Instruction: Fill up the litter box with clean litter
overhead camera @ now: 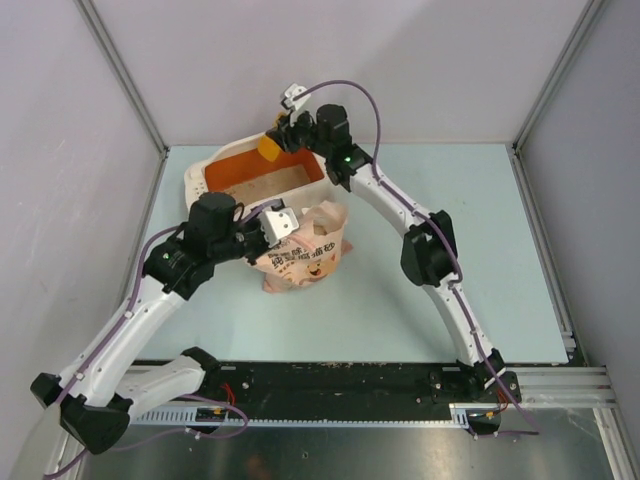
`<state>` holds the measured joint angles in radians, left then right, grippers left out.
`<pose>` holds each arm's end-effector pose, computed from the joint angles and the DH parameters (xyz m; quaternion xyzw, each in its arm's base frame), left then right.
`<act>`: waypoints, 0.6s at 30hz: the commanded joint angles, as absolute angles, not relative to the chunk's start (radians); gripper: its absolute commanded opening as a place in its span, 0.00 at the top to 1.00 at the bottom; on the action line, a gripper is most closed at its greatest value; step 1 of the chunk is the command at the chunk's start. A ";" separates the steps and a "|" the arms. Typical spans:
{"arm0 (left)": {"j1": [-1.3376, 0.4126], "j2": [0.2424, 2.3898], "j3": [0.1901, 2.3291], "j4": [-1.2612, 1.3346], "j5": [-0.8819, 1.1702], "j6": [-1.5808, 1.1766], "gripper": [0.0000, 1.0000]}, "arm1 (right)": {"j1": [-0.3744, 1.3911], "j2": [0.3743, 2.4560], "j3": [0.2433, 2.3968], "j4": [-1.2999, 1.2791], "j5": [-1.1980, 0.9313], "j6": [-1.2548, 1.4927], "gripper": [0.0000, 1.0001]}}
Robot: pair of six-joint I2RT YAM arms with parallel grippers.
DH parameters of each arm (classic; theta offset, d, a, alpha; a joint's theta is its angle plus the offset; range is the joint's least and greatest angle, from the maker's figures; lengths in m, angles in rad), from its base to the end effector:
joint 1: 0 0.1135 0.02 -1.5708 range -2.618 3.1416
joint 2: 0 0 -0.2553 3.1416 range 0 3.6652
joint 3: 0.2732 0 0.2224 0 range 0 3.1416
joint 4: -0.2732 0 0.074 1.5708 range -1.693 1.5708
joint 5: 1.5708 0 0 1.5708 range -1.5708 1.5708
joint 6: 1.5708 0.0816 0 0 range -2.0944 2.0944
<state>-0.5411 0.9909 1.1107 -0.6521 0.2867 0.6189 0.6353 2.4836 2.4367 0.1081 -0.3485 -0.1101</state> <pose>0.1739 -0.1314 0.3350 0.5302 0.6799 -0.1048 0.4956 0.4577 0.3720 0.3287 -0.3633 0.5825 0.3009 0.6620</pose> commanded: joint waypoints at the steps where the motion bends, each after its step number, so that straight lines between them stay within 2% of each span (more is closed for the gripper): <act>1: -0.543 0.946 1.091 -0.632 0.322 0.620 1.00 | 0.562 2.255 2.412 0.065 -0.316 -0.147 1.00; 6: -0.545 0.968 1.112 -0.592 0.325 0.589 1.00 | 0.462 2.062 2.298 -0.096 -0.462 0.032 1.00; 12: -0.543 0.986 1.158 -0.563 0.311 0.561 1.00 | 0.347 1.885 2.229 -0.368 -0.770 0.113 1.00; 13: -0.543 0.988 1.161 -0.560 0.308 0.563 1.00 | 0.336 1.866 2.173 -0.382 -0.878 0.130 1.00; 18: -0.543 0.997 1.155 -0.538 0.267 0.557 1.00 | 0.337 1.763 2.077 -0.552 -0.951 0.115 1.00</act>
<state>-0.5411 1.0035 1.1072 -0.6033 0.2867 0.5838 0.3023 1.7969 2.1563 -0.3500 -0.7864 0.0944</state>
